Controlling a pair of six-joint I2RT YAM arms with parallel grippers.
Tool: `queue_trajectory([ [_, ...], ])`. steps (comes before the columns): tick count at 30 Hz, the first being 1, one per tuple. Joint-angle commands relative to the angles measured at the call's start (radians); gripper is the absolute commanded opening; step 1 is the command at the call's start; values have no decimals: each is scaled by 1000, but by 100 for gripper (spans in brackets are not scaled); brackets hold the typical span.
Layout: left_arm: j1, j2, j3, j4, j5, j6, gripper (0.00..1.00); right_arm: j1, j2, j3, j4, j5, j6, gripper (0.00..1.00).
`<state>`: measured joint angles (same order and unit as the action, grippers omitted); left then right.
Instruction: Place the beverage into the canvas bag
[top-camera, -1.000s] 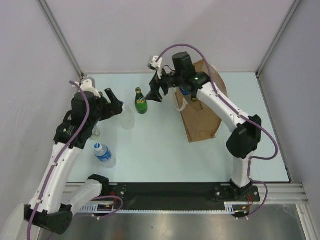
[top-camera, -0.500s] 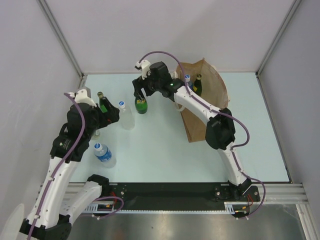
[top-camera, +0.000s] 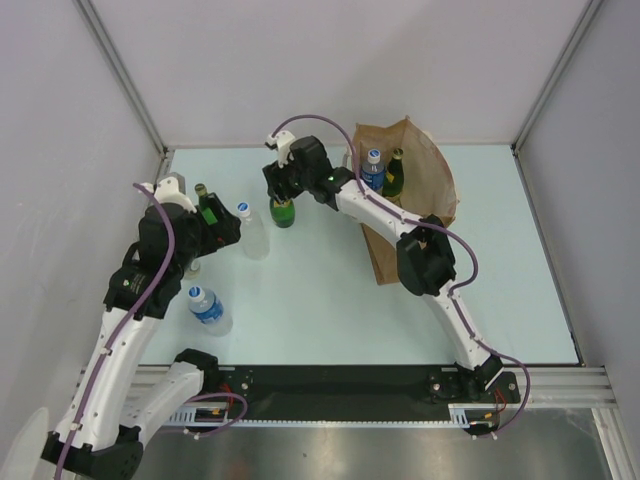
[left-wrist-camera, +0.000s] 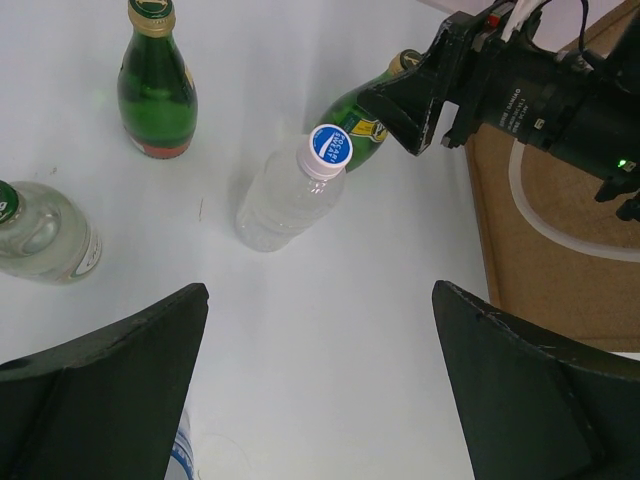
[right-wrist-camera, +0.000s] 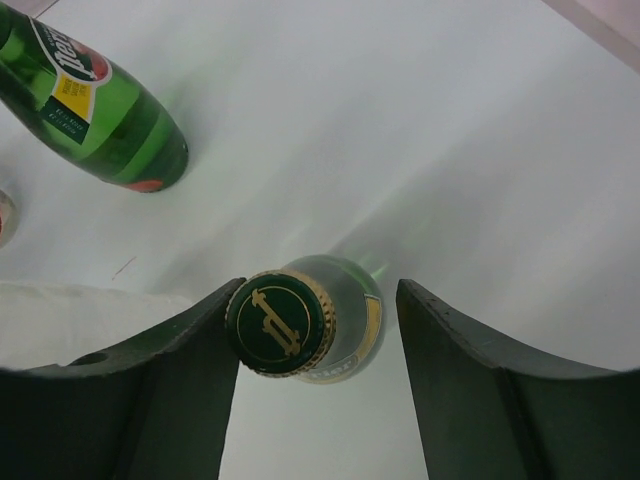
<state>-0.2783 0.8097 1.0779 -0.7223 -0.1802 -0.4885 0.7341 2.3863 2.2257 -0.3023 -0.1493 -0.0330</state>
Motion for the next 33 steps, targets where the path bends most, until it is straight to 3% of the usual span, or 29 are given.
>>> queue_trajectory([
  [1,8,-4,-3,18,5,7,100,11,7,48,92,36,-33,65],
  [8,8,-9,-12,18,4,4,100,13,-6,26,130,34,-44,63],
  [13,8,-9,-16,21,8,-4,100,18,-6,25,126,13,-44,51],
  [16,8,-10,-16,21,8,-5,100,19,-12,23,120,-9,-48,37],
  [17,8,-12,-18,21,7,-8,100,19,-18,23,120,-15,-53,23],
  [22,8,-30,-29,23,8,-15,100,8,-99,12,141,-82,-73,0],
  [33,8,-4,-36,76,50,-16,100,-116,-358,-3,26,-496,-125,0],
])
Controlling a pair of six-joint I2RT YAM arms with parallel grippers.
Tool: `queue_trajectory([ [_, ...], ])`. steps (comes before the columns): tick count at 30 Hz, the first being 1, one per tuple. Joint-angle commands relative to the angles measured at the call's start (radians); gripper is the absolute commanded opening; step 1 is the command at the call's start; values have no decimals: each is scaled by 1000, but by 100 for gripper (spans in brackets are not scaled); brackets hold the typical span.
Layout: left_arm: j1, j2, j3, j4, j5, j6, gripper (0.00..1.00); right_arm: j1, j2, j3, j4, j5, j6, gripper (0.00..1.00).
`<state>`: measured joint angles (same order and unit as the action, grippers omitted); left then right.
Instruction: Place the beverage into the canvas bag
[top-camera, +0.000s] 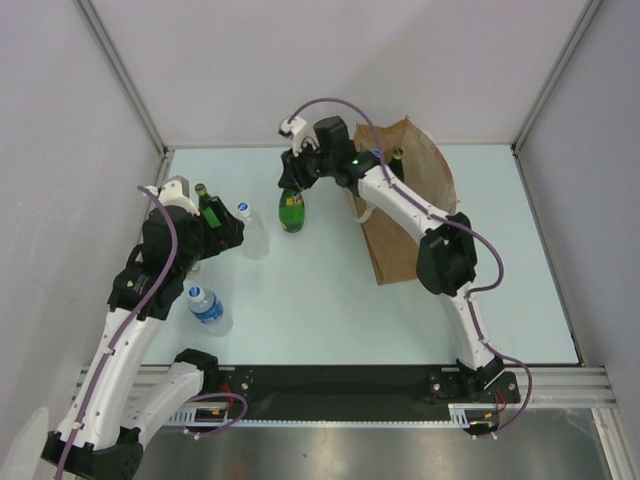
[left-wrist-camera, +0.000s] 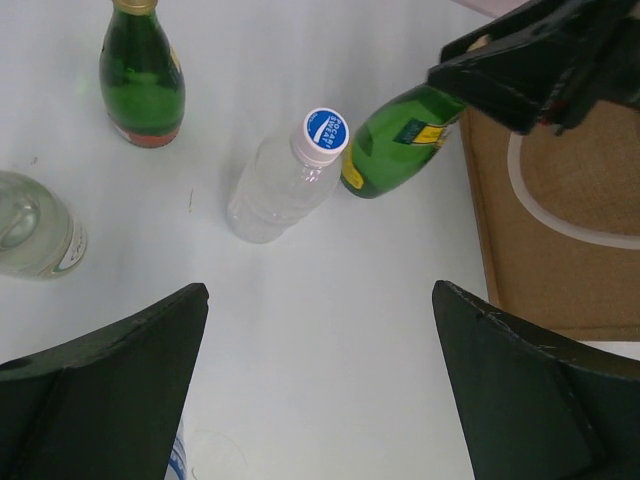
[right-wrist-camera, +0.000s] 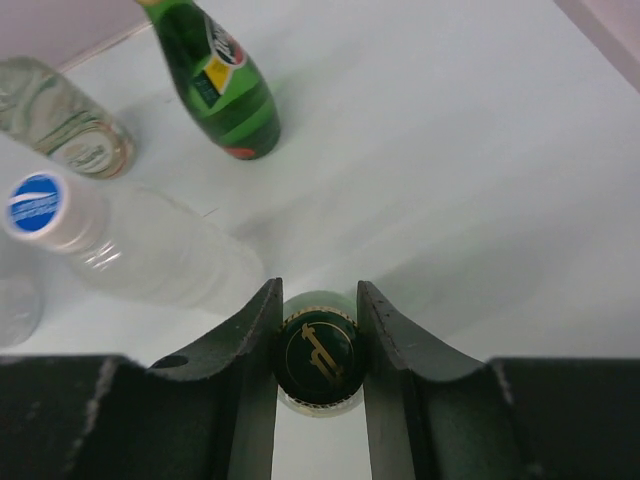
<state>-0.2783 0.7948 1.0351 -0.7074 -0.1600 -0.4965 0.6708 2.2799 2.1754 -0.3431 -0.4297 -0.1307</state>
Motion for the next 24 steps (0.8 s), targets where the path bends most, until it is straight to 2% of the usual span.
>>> queue_trajectory([
  [1,8,14,6,66,33,-8,100,-68,-266,47,41,-233,-33,0],
  [12,8,55,5,138,86,-37,100,-247,-457,80,13,-374,72,0],
  [17,8,81,19,157,100,-47,100,-345,-522,73,-7,-371,75,0],
  [24,8,112,34,174,125,-54,100,-444,-589,-44,-66,-328,2,0],
])
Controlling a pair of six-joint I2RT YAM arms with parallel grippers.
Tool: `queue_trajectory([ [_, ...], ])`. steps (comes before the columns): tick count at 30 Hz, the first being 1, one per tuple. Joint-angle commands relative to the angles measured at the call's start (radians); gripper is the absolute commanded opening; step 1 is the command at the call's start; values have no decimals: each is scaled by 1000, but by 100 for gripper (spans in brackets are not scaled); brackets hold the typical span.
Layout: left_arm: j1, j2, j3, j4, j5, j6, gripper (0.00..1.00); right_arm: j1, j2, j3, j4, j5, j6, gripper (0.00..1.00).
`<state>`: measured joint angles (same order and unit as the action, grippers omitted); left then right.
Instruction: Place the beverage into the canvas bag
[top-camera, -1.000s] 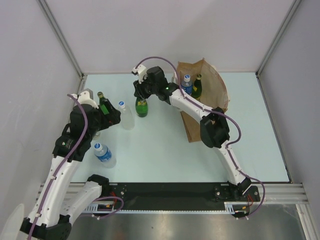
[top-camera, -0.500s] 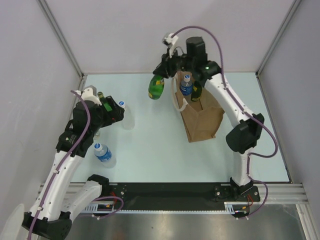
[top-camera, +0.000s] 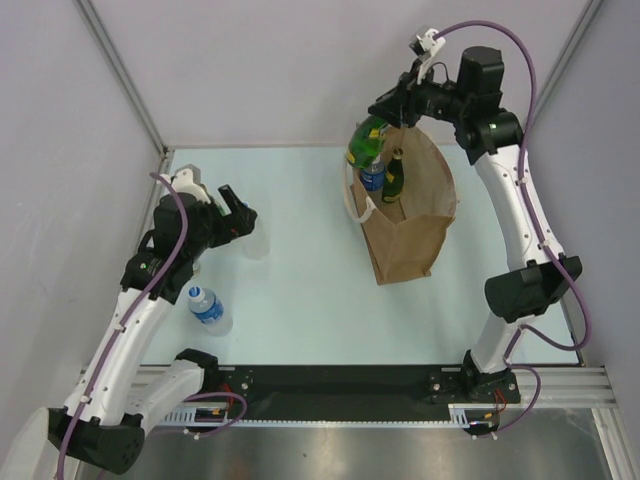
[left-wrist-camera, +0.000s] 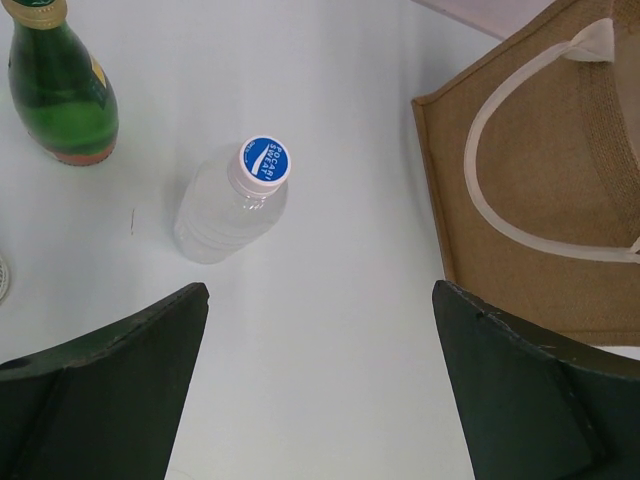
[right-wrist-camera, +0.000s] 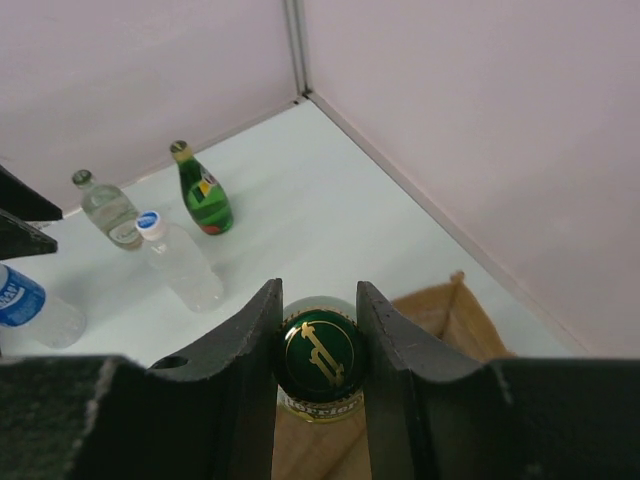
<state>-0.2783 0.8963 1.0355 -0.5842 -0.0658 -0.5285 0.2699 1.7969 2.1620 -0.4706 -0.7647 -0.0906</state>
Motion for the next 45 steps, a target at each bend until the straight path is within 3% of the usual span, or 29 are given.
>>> queue_trajectory([
  [1,8,13,35,52,34,-22,100,-52,-113,-50,61,18,-43,0],
  [8,8,29,35,58,44,-27,100,-95,-162,-226,39,99,-172,0],
  [16,8,35,15,70,52,-34,100,-101,-169,-421,164,269,-231,0],
  [29,8,33,-22,93,57,-45,100,-100,-131,-755,657,364,-224,0],
  [37,8,23,-40,93,57,-53,100,-101,-93,-838,831,349,-233,0],
  [45,8,24,-41,95,57,-51,100,-98,-57,-909,883,361,-242,0],
])
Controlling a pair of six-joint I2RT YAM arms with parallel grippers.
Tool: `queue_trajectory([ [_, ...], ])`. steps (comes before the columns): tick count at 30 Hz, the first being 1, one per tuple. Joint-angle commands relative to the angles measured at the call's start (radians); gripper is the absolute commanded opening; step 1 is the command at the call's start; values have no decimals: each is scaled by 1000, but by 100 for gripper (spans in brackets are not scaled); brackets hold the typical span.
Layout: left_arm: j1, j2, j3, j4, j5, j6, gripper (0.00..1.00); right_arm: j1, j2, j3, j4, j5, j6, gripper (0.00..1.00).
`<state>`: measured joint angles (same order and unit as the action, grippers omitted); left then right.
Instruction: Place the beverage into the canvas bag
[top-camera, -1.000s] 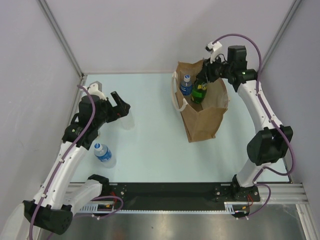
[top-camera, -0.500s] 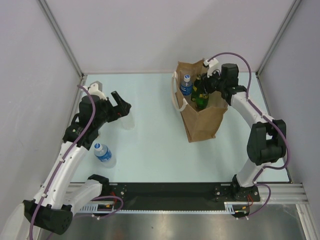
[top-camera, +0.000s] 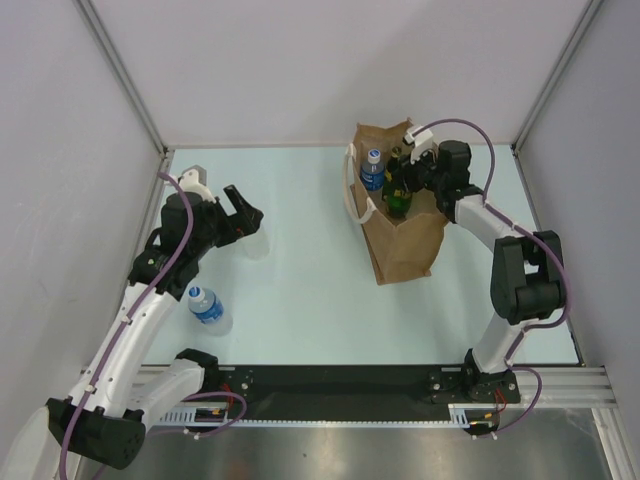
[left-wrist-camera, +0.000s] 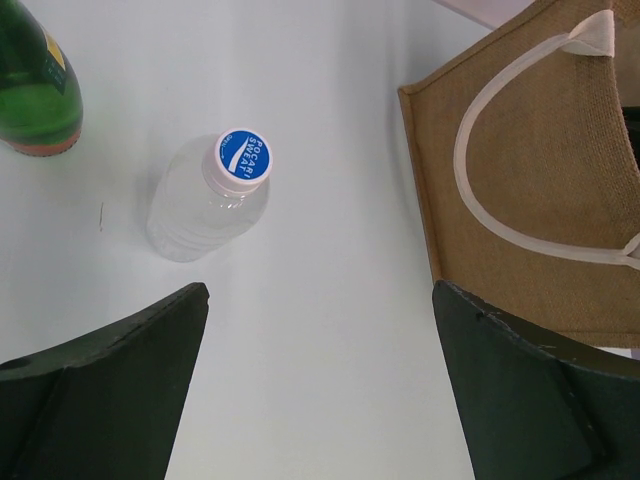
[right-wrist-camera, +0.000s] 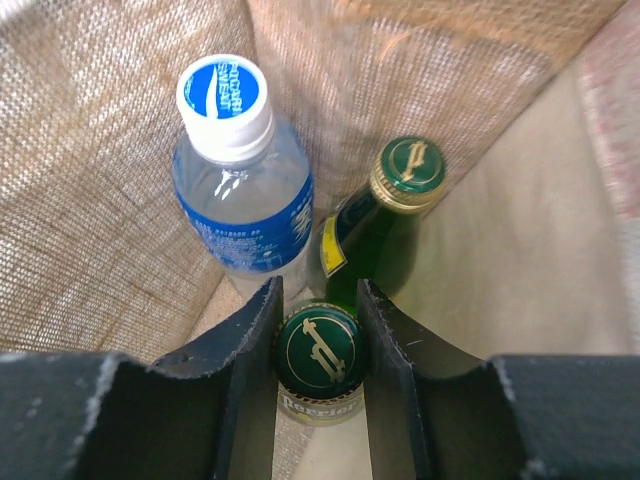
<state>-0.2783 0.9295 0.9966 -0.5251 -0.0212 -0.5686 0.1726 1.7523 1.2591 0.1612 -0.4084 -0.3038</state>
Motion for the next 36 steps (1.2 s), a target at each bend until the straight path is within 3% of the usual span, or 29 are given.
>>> queue_trajectory([
  [1,8,-9,-4,36,12,-11,100,-1,-11,-12,256,6,-32,1],
  [4,8,-5,-7,39,12,-10,100,-5,-10,-36,256,8,-34,15],
  [5,8,-3,-7,39,12,-10,100,-8,-11,-43,256,10,-35,25],
  [8,8,3,-7,43,38,-10,100,-13,-17,-56,242,3,-32,41],
  [12,8,12,-4,48,49,-4,100,-24,-36,-41,206,-12,-14,51],
  [18,8,32,2,53,69,4,100,-31,-63,9,114,-53,20,59],
  [20,8,35,5,53,75,9,100,-31,-85,40,56,-81,34,65],
  [24,8,49,28,36,72,41,100,-33,-120,132,-99,-150,34,85],
  [29,7,83,62,7,69,59,100,-33,-146,253,-299,-239,19,90],
  [36,-7,147,126,-26,23,81,99,-33,-168,336,-451,-388,15,91],
])
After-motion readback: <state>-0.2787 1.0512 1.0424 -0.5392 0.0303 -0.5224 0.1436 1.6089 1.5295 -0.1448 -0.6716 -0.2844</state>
